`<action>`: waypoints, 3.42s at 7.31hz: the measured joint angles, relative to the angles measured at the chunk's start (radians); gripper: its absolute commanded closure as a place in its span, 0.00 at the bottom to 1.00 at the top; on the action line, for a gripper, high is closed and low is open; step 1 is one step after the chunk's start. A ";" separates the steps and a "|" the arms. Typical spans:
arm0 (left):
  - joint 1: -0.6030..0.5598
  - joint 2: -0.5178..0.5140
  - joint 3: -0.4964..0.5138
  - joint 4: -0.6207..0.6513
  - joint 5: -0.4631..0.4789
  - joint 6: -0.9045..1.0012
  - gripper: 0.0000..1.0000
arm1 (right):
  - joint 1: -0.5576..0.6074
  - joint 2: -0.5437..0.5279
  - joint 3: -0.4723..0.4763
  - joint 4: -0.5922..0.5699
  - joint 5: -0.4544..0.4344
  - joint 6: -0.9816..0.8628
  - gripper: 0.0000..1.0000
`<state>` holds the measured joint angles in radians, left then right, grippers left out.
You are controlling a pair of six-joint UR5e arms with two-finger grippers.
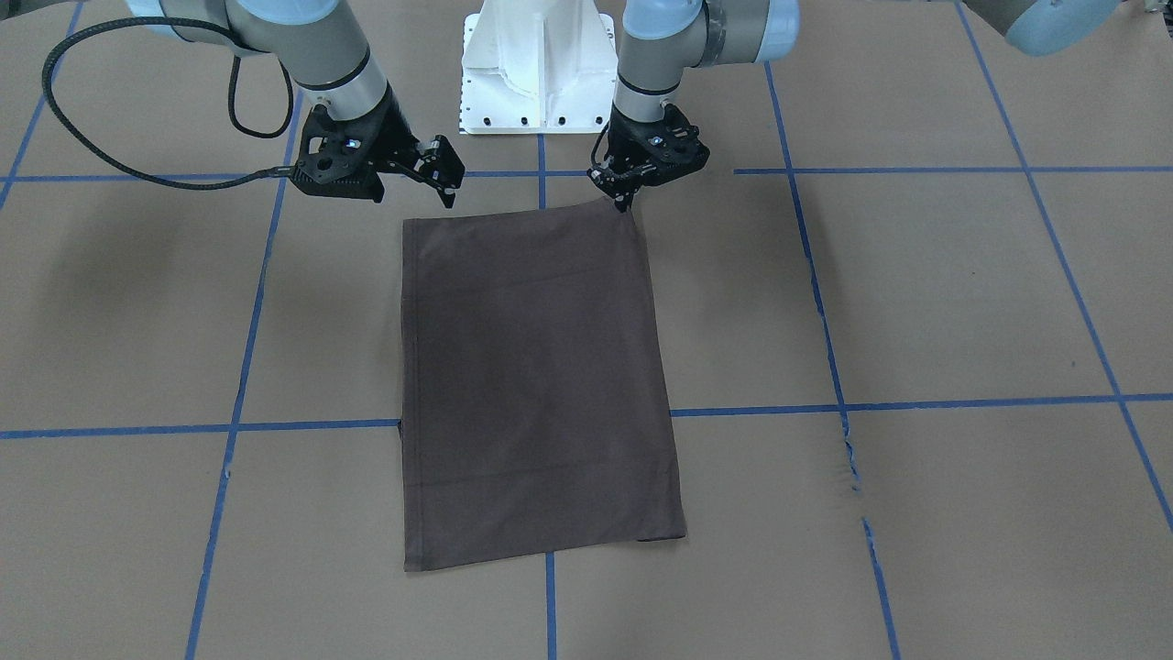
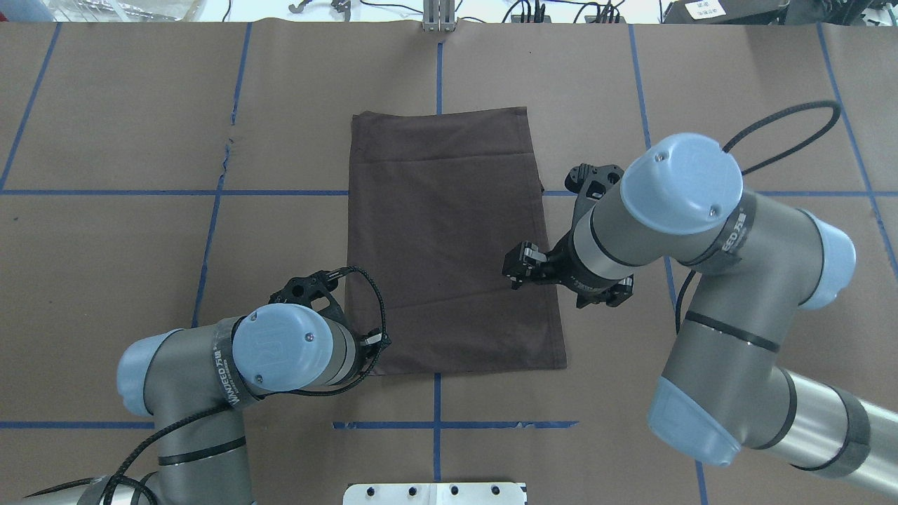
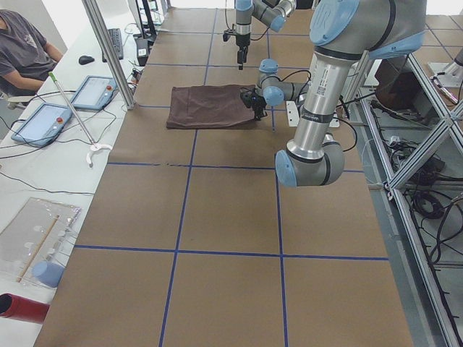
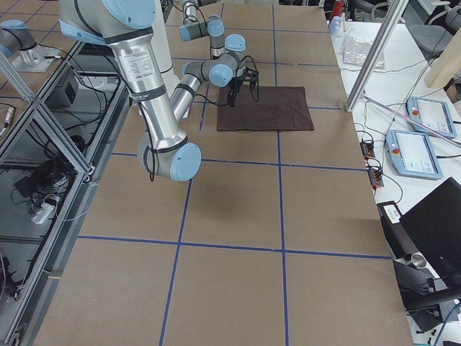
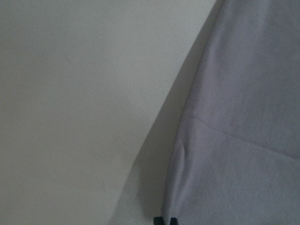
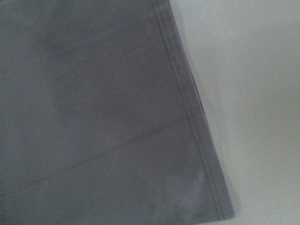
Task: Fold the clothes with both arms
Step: 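Move the right gripper to the other shirt corner nearest the robot, then grasp both near corners of the shirt with the left and right grippers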
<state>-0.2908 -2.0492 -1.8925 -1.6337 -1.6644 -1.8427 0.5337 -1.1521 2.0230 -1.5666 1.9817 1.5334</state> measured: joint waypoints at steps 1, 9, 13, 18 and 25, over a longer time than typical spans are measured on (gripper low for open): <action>-0.005 0.000 -0.001 0.001 0.000 0.015 1.00 | -0.071 -0.035 -0.010 0.080 -0.089 0.169 0.00; -0.014 -0.001 -0.003 -0.002 -0.003 0.026 1.00 | -0.241 0.022 -0.181 0.060 -0.321 0.622 0.00; -0.014 -0.002 -0.003 -0.002 -0.002 0.026 1.00 | -0.246 0.024 -0.190 0.026 -0.319 0.622 0.00; -0.014 -0.002 -0.003 0.000 -0.003 0.025 1.00 | -0.252 0.025 -0.205 0.020 -0.323 0.621 0.00; -0.016 -0.001 -0.003 0.000 -0.002 0.025 1.00 | -0.257 0.025 -0.204 0.018 -0.319 0.615 1.00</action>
<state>-0.3067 -2.0503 -1.8957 -1.6337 -1.6663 -1.8178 0.2768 -1.1274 1.8191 -1.5483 1.6625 2.1486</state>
